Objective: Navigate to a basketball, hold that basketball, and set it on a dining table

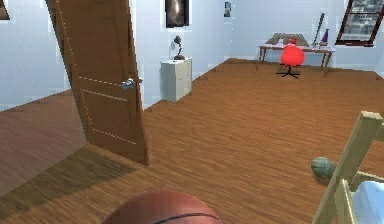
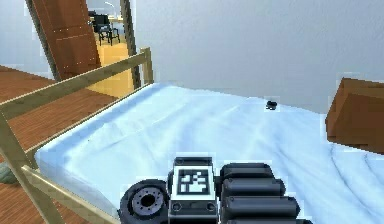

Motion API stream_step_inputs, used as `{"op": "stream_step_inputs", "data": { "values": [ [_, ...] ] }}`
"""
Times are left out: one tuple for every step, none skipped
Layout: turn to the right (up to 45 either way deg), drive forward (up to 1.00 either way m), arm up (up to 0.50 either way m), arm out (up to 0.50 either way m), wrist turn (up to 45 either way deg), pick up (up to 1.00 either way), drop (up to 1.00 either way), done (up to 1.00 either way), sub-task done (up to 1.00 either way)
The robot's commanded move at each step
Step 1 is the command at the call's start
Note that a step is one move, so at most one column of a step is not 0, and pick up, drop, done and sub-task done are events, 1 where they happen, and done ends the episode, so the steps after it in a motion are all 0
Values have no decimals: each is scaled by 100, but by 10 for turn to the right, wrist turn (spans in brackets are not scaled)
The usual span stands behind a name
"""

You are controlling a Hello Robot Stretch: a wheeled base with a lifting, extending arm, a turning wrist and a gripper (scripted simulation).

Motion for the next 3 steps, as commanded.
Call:
{"op": "stream_step_inputs", "data": {
  "values": [
    [-450, 0, 0, 0, 0, 0, 0, 0, 0],
    [-150, 0, 0, 0, 0, 0, 0, 0, 0],
    [0, 30, 0, 0, 0, 0, 0, 0, 0]
  ]
}}
